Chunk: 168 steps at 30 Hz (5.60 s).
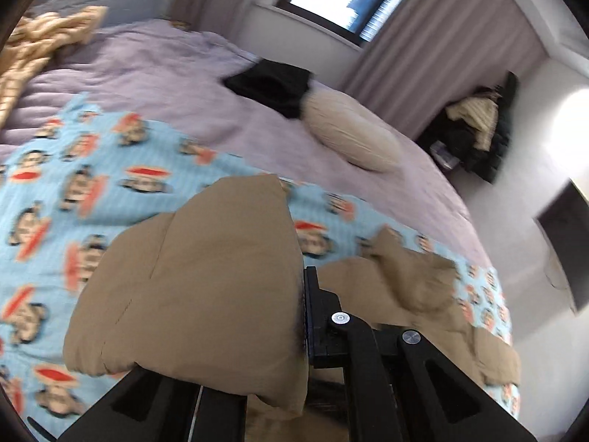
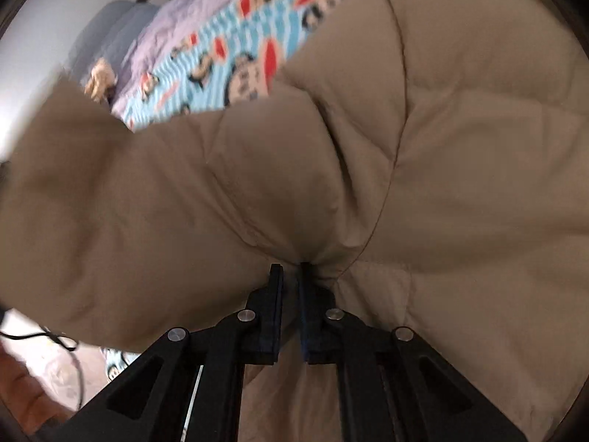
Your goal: Fold large clothes
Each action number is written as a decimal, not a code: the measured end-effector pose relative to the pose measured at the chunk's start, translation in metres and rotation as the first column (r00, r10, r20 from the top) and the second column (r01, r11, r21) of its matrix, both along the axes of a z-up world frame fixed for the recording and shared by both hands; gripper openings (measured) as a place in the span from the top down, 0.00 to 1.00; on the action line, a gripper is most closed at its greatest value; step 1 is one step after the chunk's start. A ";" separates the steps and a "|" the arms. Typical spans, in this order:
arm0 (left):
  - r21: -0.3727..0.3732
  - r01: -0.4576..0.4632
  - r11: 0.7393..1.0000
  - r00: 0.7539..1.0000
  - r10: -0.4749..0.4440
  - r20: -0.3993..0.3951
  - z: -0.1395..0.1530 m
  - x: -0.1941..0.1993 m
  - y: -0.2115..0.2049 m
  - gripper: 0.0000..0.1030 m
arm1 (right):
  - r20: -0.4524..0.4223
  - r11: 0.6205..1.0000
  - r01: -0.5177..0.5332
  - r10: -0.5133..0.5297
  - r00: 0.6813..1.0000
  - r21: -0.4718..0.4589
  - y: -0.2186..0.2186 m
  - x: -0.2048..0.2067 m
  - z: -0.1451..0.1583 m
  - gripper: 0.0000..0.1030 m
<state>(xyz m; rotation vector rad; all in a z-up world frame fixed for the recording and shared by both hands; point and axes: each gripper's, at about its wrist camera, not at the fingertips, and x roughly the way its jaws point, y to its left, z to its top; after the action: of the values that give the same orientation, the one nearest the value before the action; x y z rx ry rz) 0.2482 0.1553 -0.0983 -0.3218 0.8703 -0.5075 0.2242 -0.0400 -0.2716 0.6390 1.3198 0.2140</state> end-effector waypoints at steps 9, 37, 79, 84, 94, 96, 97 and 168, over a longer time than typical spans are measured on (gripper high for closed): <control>0.073 0.262 0.962 0.965 -0.262 -0.001 -0.003 -0.037 -0.157 0.91 | 0.037 0.997 0.082 -0.083 0.996 0.013 -0.088 -0.059 0.048 0.94; 0.297 -0.061 0.953 0.977 0.117 -0.177 -0.067 -0.051 -0.016 0.10 | 0.286 0.909 0.003 0.128 0.950 -0.417 -0.112 -0.102 0.159 0.32; 0.415 -0.089 0.905 0.988 0.132 -0.077 -0.085 0.031 -0.041 0.36 | 0.025 0.784 0.612 -0.613 0.790 -0.102 -0.226 -0.118 0.040 0.95; 0.420 0.067 0.905 0.990 -0.009 -0.138 -0.071 -0.018 -0.015 0.36 | 0.000 0.774 0.631 -0.632 0.775 -0.054 -0.230 -0.119 0.036 0.95; 0.501 0.079 0.862 0.992 -0.018 -0.124 -0.109 -0.071 -0.043 0.36 | 0.008 0.789 0.611 -0.612 0.791 -0.055 -0.232 -0.139 0.039 0.94; 0.472 0.004 0.881 0.989 0.068 -0.134 -0.115 -0.059 -0.032 0.36 | 0.009 0.794 0.605 -0.606 0.796 -0.061 -0.230 -0.137 0.041 0.94; 0.444 0.002 0.896 0.983 0.079 -0.166 -0.120 -0.057 -0.027 0.36 | 0.009 0.798 0.599 -0.600 0.800 -0.062 -0.228 -0.138 0.041 0.94; 0.559 0.331 0.760 0.942 -0.237 -0.236 -0.077 -0.194 -0.353 0.00 | 0.058 0.455 0.883 -0.890 0.452 0.113 -0.561 -0.395 0.095 0.00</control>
<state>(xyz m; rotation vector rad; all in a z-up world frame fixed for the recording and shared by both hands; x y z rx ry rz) 0.0545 -0.1972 -0.1751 0.3659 1.1898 -0.4675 -0.1708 -0.6009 -0.1770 1.2910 0.7053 -0.5914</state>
